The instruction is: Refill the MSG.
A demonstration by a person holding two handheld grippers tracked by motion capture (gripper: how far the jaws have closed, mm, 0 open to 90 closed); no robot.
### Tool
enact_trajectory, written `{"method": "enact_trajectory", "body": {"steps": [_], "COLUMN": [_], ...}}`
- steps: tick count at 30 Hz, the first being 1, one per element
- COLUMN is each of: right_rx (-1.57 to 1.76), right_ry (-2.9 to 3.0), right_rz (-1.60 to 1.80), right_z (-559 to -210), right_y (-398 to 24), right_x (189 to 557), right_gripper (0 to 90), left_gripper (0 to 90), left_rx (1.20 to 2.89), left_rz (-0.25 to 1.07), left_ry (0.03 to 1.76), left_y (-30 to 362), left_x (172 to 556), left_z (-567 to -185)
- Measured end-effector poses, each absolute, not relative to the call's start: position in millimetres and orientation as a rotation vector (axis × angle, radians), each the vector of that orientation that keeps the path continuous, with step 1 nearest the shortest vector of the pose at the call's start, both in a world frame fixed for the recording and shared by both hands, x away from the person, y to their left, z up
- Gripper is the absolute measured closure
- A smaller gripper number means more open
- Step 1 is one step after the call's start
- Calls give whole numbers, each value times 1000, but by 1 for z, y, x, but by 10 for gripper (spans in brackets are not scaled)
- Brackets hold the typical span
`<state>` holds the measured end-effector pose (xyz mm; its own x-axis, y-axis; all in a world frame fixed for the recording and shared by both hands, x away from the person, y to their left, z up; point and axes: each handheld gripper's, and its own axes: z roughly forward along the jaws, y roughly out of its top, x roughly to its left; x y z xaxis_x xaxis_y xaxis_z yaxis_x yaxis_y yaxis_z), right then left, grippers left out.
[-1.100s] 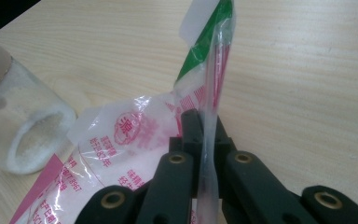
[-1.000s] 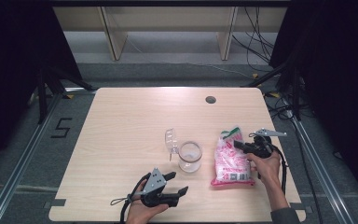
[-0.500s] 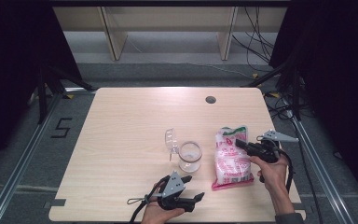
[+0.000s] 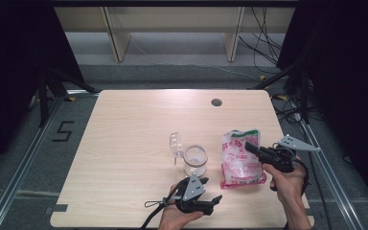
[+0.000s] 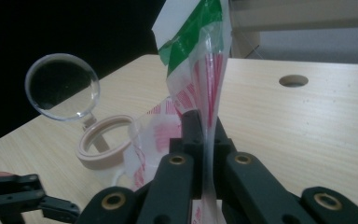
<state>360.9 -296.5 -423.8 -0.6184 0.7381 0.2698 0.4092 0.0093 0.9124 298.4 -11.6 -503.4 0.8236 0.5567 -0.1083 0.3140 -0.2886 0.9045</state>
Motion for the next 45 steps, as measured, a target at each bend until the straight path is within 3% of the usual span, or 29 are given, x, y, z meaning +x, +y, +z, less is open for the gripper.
{"method": "enact_trajectory", "body": {"steps": [18,28,31,35,37,38,39,43,45], "right_rx": [1074,1003,969,947,936,936,926,899,918], "right_ry": [1996,2031,2035,2044,2048,2048,2048,2049,2049], "right_rz": [1628,1634,1629,1644,1639,1639,1633,1630,1641], "right_z": [-390,-355,-351,-343,-340,-340,-338,-335,-332], "right_y": [-280,-269,-268,-262,-260,-260,-259,-256,-253], "right_x": [355,351,350,347,346,346,348,350,350], "right_gripper": [900,900,900,900,900,900,900,900,900], "left_gripper": [287,298,309,358,449,449,535,600,708], "left_rx": [1883,1840,1859,1800,1799,1796,1782,1752,1705], "left_rz": [315,354,424,504,507,511,515,558,570], "left_ry": [718,725,727,779,768,757,754,749,765], "left_y": [-41,-63,-70,-76,-79,-81,-82,-87,-84], "left_x": [316,327,329,332,332,332,331,331,330], "left_z": [-507,-498,-502,-504,-505,-506,-507,-509,-509]}}
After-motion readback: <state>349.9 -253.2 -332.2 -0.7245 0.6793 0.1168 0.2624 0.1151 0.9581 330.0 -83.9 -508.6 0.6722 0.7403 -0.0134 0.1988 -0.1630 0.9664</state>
